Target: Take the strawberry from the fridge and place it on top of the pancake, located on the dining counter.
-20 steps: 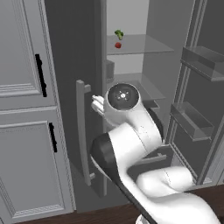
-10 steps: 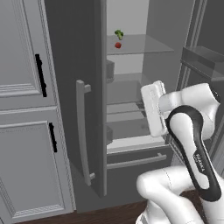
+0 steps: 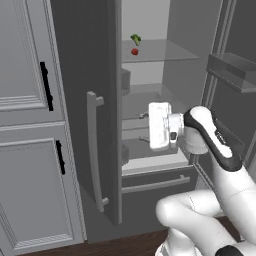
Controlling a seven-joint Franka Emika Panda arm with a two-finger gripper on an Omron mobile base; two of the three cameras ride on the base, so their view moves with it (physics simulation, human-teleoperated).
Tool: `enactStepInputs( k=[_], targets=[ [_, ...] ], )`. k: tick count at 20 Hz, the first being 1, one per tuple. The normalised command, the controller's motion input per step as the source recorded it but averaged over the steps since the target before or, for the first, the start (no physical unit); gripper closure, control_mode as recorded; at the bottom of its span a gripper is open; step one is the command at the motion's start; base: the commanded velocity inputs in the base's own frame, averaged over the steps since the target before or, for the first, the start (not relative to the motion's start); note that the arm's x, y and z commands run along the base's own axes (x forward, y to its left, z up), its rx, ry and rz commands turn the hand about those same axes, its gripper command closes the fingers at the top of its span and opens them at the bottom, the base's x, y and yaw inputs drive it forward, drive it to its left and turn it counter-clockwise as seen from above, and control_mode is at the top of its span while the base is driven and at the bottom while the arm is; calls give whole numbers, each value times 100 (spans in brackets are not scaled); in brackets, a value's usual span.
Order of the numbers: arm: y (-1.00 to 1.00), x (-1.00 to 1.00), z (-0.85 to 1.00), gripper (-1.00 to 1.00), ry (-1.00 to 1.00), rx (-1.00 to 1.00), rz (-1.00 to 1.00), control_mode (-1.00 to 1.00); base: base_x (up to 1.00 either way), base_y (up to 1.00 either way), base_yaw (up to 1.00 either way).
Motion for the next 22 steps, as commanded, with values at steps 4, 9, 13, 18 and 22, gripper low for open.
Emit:
enactStepInputs(
  k=[4, 9, 13, 18, 22],
  targets=[
    [71, 30, -12, -100, 13, 0, 25, -100, 0, 0, 0],
    [67, 10, -17, -100, 16, 0, 17, -100, 0, 0, 0],
    [80, 0, -24, -100, 18, 1, 13, -100, 0, 0, 0],
    [91, 0, -21, -100, 16, 0, 9, -100, 0, 0, 0],
    [92, 0, -19, -100, 16, 0, 8, -100, 0, 0, 0]
  ],
)
